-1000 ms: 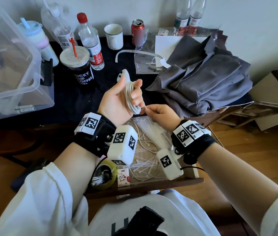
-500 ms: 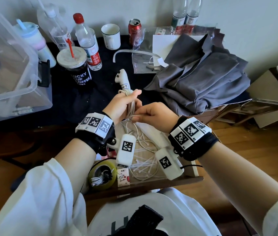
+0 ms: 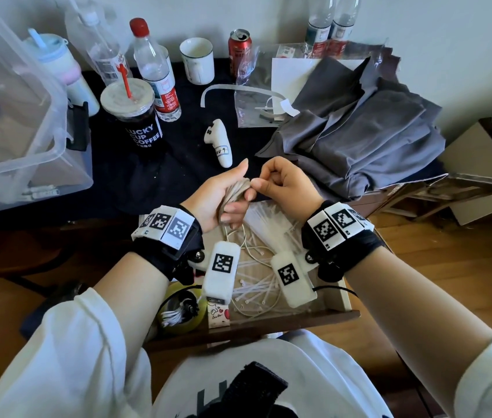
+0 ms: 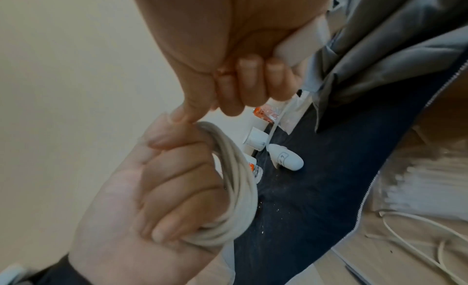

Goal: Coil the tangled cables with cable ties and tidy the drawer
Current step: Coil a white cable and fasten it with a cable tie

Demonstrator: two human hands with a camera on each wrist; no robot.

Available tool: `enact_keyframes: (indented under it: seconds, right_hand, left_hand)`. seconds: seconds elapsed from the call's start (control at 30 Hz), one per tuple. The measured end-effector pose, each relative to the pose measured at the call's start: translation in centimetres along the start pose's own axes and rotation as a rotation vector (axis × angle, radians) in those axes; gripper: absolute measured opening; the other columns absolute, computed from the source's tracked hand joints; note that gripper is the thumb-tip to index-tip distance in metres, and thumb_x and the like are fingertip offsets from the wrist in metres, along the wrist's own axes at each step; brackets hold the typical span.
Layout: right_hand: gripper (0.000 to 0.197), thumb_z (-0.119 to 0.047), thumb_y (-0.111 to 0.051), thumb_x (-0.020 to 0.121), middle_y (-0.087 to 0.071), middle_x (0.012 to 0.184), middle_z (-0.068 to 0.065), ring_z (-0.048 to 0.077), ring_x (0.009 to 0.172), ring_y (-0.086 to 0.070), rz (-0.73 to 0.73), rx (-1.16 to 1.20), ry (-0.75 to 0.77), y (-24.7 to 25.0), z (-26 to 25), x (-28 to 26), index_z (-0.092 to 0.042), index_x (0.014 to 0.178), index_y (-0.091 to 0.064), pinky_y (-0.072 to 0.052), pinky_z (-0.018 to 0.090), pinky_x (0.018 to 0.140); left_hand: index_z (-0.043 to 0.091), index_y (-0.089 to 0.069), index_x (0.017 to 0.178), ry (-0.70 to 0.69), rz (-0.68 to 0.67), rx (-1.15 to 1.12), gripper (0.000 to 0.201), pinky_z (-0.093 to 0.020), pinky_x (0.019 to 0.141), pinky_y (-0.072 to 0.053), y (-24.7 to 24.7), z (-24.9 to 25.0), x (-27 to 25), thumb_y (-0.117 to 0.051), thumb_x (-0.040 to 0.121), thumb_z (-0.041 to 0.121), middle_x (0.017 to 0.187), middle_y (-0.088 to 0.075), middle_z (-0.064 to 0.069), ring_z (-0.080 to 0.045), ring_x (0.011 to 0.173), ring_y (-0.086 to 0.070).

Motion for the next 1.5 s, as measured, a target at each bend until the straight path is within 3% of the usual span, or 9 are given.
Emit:
enact_keyframes:
  seconds: [0.07,0.2,0.33,0.5,0.6,0.83,1.0,1.2,1.5]
  right_hand:
    - [0.006,-0.021,-0.049,0.095,-0.04,0.056,-0.001,0.002,0.044,-0.036,-0.097,0.082,-0.036,-1.3,0.5,-0.3,-0.017,0.091,-0.046,-0.029,0.013,0.041]
    - [0.075,-0.082,-0.032,0.072,-0.049,0.06,0.01,0.014,0.043,-0.043,-0.42,0.082,0.015,-4.9,-0.2,-2.1,-0.013,0.097,-0.05,-0.036,0.019,0.039]
    - [0.114,-0.09,-0.036,0.061,-0.049,0.062,0.019,0.017,0.044,-0.041,-0.426,0.121,0.04,-5.1,-0.8,-2.3,0.011,0.113,-0.047,-0.034,0.019,0.038]
    - [0.026,-0.035,-0.041,0.093,-0.059,0.048,-0.013,-0.002,0.037,-0.048,-0.349,0.301,0.007,-4.0,-1.3,-2.5,-0.012,0.087,-0.051,-0.035,0.007,0.04]
    - [0.028,-0.001,-0.025,0.099,-0.065,0.053,-0.016,-0.007,0.049,-0.058,-0.337,0.313,-0.061,-3.8,-0.5,-2.7,-0.009,0.095,-0.051,-0.04,0.004,0.047]
    - [0.036,-0.014,-0.033,0.098,-0.064,0.053,-0.011,-0.003,0.052,-0.058,-0.234,0.34,-0.026,-3.8,0.3,-2.5,-0.017,0.074,-0.059,-0.042,0.006,0.053]
    - [0.044,-0.004,-0.028,0.1,-0.061,0.05,-0.009,-0.002,0.049,-0.055,-0.18,0.361,-0.019,-3.1,0.5,-2.1,-0.014,0.068,-0.056,-0.042,0.007,0.052]
    - [0.032,-0.015,-0.039,0.098,-0.056,0.05,-0.012,-0.003,0.05,-0.05,-0.057,0.364,-0.049,-2.4,2.5,-1.4,-0.017,0.07,-0.056,-0.041,0.01,0.051]
    - [0.057,-0.046,-0.024,0.098,-0.035,0.037,-0.001,0.013,0.029,-0.032,-0.315,0.331,-0.386,-6.1,6.7,-2.5,-0.006,0.063,-0.045,-0.029,0.017,0.034]
  left_hand:
    - [0.016,-0.049,0.049,-0.026,-0.045,-0.09,0.067,-0.017,0.036,-0.03,-0.4,0.4,0.0,-0.021,0.097,0.053,0.032,-0.027,0.006,-0.007,0.025,-0.023]
    - [0.018,-0.047,0.045,-0.095,-0.245,-0.228,0.06,-0.017,0.034,-0.027,-2.4,1.6,-0.8,-0.03,0.087,0.057,0.029,-0.029,0.008,-0.01,0.025,-0.015]
    - [0.021,-0.052,0.046,-0.119,-0.349,-0.24,0.052,-0.019,0.036,-0.028,-3.3,1.9,-1.5,-0.053,0.079,0.061,0.034,-0.019,0.006,-0.013,0.03,-0.014]
    - [0.025,-0.069,0.064,-0.249,-0.5,-0.236,0.027,-0.013,0.047,-0.039,-4.1,1.9,-2.1,-0.064,0.081,0.044,0.041,-0.03,0.01,-0.007,0.033,-0.028]
    - [0.022,-0.07,0.064,-0.259,-0.458,-0.23,0.027,-0.012,0.053,-0.042,-3.8,1.6,-1.8,-0.066,0.08,0.043,0.042,-0.051,0.015,0.001,0.036,-0.047]
    - [0.02,-0.068,0.052,-0.256,-0.149,-0.1,0.037,-0.017,0.049,-0.046,-1.8,1.4,-0.9,-0.077,0.058,0.055,0.038,-0.047,0.012,-0.001,0.035,-0.047]
    - [-0.03,-0.045,0.096,-0.247,0.031,-0.048,0.089,-0.022,0.056,-0.05,0.5,1.2,-0.2,-0.076,0.065,0.047,0.046,-0.051,0.004,-0.009,0.046,-0.054]
    - [0.014,-0.062,0.087,-0.277,0.214,-0.053,0.009,-0.023,0.072,-0.051,1.4,-0.3,0.3,-0.057,0.085,0.021,0.079,-0.064,0.0,-0.009,0.075,-0.063]
    - [0.007,-0.053,0.108,-0.212,0.203,-0.205,0.028,-0.043,0.083,-0.052,0.6,-3.9,1.2,-0.045,0.089,0.028,0.117,-0.063,-0.012,-0.029,0.112,-0.058]
Point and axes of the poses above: each hand's wrist, its own x-axis towards the middle knuckle, its own y-axis out of the back of the hand, z = x × y, the point moved 9 cm from there along x, towards the middle knuckle
